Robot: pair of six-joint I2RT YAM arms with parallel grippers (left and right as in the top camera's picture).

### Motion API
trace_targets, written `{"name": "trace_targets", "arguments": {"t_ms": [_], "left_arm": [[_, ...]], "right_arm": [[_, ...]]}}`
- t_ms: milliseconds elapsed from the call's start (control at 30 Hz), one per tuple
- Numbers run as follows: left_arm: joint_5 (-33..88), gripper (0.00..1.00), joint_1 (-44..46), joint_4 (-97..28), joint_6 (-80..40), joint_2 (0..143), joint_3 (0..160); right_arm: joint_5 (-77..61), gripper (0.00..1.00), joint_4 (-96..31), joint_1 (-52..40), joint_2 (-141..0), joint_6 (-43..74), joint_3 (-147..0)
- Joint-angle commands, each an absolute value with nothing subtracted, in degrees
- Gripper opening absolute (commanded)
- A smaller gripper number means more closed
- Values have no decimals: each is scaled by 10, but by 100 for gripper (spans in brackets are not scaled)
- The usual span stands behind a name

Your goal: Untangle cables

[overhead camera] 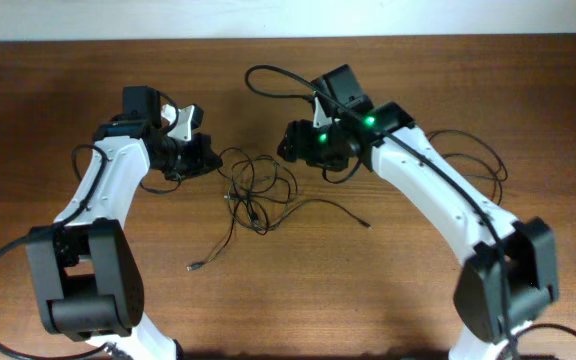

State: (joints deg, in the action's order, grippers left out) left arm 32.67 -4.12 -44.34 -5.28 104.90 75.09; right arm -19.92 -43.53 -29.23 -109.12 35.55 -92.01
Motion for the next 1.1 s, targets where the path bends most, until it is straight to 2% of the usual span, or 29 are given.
{"name": "trace_targets", "arguments": {"t_ms": [0, 67, 100, 133, 300, 333, 367, 400, 467, 533, 600, 867, 1067], "left_arm": [[325, 0, -39, -444, -56, 1043, 750], [325, 0, -39, -444, -56, 1043, 750], [316, 0, -39, -444, -56, 1043, 750], [316, 0, -39, -444, -56, 1043, 750], [316, 0, -37, -444, -56, 1043, 750], [316, 0, -37, -444, -56, 1043, 750], [316, 0, -37, -444, -56, 1043, 750], [316, 0, -37, -444, -56, 1043, 750], [316, 0, -37, -444, -56, 1043, 750], [314, 0, -37, -444, -56, 1043, 750], [314, 0, -37, -444, -56, 1043, 750], [314, 0, -37, -444, -56, 1043, 750], [314, 0, -37, -444, -56, 1043, 750]], "right_arm": [[-206, 73, -428, -292, -1130, 255, -922], [-204, 73, -425, -294, -1147, 211, -922], [-203, 66, -416, -297, -1157, 167, -922], [-203, 66, -408, -300, -1167, 142, -922], [-201, 65, -360, -316, -1223, 137, -922], [-180, 50, -357, -316, -1228, 137, -921], [-154, 42, -356, -316, -1229, 137, -921], [-136, 42, -363, -316, -1230, 137, -922], [-133, 4, -368, -315, -1230, 137, -922], [-148, 4, -372, -308, -1214, 128, -930], [-192, 4, -384, -307, -1166, 63, -940], [-196, 4, -423, -311, -960, -26, -941], [-182, 4, -382, -311, -809, -49, -941]]}}
